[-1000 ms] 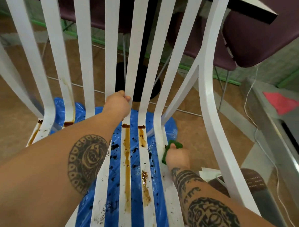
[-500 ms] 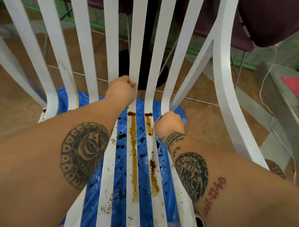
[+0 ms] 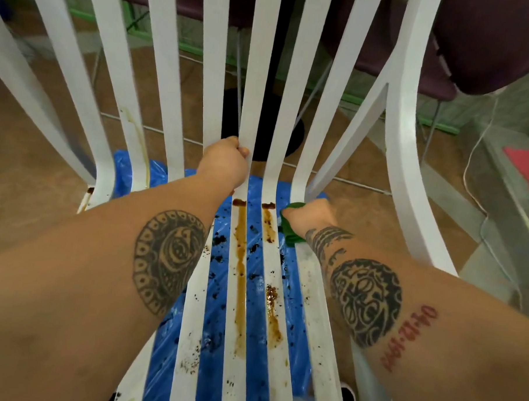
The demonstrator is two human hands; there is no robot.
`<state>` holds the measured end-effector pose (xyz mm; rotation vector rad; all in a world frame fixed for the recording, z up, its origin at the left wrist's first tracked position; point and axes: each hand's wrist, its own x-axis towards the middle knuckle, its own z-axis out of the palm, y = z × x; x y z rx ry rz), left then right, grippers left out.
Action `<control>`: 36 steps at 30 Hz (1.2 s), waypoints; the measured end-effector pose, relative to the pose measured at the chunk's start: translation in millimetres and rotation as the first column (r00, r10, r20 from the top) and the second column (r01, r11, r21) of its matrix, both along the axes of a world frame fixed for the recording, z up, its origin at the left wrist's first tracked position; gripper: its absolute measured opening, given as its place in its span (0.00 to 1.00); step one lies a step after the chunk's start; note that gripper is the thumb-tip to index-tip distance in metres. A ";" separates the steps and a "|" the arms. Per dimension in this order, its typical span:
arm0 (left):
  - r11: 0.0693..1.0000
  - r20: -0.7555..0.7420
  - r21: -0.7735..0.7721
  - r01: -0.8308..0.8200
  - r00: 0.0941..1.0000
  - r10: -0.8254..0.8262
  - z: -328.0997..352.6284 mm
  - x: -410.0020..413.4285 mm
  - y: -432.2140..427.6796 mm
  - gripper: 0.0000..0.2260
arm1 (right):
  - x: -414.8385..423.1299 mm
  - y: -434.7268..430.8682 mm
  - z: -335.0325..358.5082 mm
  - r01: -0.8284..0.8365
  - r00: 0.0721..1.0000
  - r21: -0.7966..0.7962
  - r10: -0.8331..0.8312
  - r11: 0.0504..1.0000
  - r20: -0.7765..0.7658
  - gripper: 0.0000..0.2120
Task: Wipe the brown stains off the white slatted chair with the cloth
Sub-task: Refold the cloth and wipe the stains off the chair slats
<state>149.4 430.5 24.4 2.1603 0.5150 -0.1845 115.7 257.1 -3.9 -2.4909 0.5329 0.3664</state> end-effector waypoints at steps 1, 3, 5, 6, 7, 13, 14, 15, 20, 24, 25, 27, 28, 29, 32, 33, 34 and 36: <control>1.000 0.011 0.002 -0.011 1.000 0.010 -1.9 -2.1 0.8 0.07 | -8.2 -1.7 -2.6 0.034 0.999 0.018 -0.034 0.999 -0.018 0.20; 1.000 0.020 -0.021 -0.018 1.000 0.018 -6.1 -6.2 3.0 0.08 | -25.0 -4.2 -7.7 0.102 0.992 0.050 -0.098 0.994 -0.073 0.23; 0.999 0.005 -0.033 -0.007 1.000 0.007 -4.6 -12.5 4.4 0.10 | -42.9 -5.2 -9.3 0.186 0.979 0.107 -0.175 0.977 -0.108 0.25; 1.000 -0.008 -0.028 0.001 1.000 -0.002 -1.1 -15.0 4.8 0.11 | -52.6 -5.5 -8.9 0.223 0.971 0.129 -0.209 0.966 -0.115 0.24; 1.000 -0.026 -0.031 -0.001 1.000 0.000 1.0 -17.1 5.4 0.12 | -63.1 -4.9 -11.0 0.262 0.962 0.141 -0.246 0.955 -0.122 0.23; 0.990 -0.100 -0.136 -0.038 0.995 0.024 17.2 -34.1 4.7 0.15 | -118.4 -1.9 -17.5 0.443 0.894 0.209 -0.447 0.872 -0.027 0.13; 0.989 -0.103 -0.146 -0.035 0.994 0.020 16.0 -39.9 4.8 0.15 | -120.6 -1.9 -13.5 0.444 0.891 0.199 -0.454 0.874 0.002 0.10; 0.985 -0.102 -0.169 -0.033 0.995 0.016 15.9 -46.8 4.6 0.16 | -121.7 -2.7 -7.4 0.434 0.893 0.194 -0.448 0.880 0.036 0.07; 0.991 -0.029 -0.134 -0.026 0.999 0.023 20.8 -86.8 2.0 0.16 | -110.5 7.6 32.7 0.270 0.907 0.340 -0.357 0.901 0.224 0.06; 0.991 0.006 -0.073 0.111 0.994 -0.111 31.1 -119.4 -13.1 0.14 | -90.3 16.2 99.3 0.083 0.914 0.482 -0.260 0.872 0.313 0.10; 0.991 0.010 -0.044 0.129 0.992 -0.129 35.0 -127.1 -17.4 0.14 | -85.4 14.5 120.4 0.038 0.912 0.517 -0.241 0.855 0.332 0.09; 0.988 0.003 -0.065 0.139 0.990 -0.139 37.8 -141.1 -26.0 0.15 | -76.3 3.0 161.4 -0.030 0.914 0.579 -0.212 0.815 0.346 0.09; 0.986 0.002 -0.095 0.138 0.990 -0.138 38.6 -147.5 -29.4 0.15 | -70.9 -6.9 178.5 -0.049 0.917 0.606 -0.204 0.794 0.343 0.10; 0.983 0.004 -0.115 0.143 0.990 -0.143 39.8 -154.6 -33.3 0.15 | -69.4 -18.4 193.6 -0.066 0.914 0.636 -0.209 0.769 0.347 0.12; 0.980 0.008 -0.085 0.178 0.984 -0.178 46.9 -170.9 -48.7 0.14 | -72.1 -59.2 219.2 -0.057 0.894 0.686 -0.269 0.725 0.358 0.28; 0.980 0.003 -0.070 0.185 0.983 -0.185 49.0 -174.4 -53.8 0.13 | -76.1 -71.5 221.8 -0.039 0.879 0.702 -0.310 0.711 0.363 0.32; 0.981 -0.005 -0.054 0.187 0.982 -0.188 49.2 -176.9 -58.8 0.12 | -80.3 -84.9 218.9 -0.009 0.861 0.718 -0.360 0.696 0.360 0.31; 0.975 -0.014 0.026 0.219 0.976 -0.219 45.2 -180.1 -65.5 0.12 | -86.8 -112.9 206.7 0.067 0.820 0.751 -0.465 0.657 0.333 0.27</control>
